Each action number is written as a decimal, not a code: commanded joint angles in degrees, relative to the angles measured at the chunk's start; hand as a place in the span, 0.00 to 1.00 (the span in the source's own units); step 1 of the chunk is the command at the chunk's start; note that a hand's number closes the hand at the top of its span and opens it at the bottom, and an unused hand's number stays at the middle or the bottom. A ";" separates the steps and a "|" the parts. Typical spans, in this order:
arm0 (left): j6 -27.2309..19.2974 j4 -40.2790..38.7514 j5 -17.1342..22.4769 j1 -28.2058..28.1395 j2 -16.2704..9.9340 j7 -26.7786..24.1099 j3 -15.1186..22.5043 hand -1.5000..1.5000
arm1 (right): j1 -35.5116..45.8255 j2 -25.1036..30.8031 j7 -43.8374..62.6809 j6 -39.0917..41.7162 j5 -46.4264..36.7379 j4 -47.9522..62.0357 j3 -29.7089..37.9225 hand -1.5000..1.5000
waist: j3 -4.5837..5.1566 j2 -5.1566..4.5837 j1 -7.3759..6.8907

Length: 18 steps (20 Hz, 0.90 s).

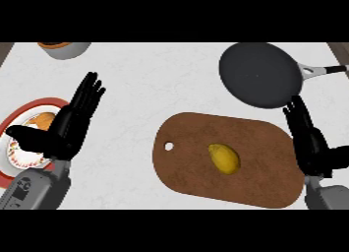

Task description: Pick the lemon from the cutting board and place it in the pan

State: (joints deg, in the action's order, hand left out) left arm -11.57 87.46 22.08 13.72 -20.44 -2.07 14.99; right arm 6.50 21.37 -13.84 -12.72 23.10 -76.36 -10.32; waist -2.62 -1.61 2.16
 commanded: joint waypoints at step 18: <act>-3.82 -6.81 -4.44 3.71 -4.75 3.67 -5.16 0.50 | 28.18 24.50 -34.58 50.28 -15.85 8.11 -8.99 0.00 | 2.52 0.97 -4.26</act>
State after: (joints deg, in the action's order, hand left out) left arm -16.11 81.90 17.21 16.02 -23.98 0.36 11.38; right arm 28.28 40.32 -40.35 28.46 9.94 -71.33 -20.81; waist -0.25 -0.77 -2.59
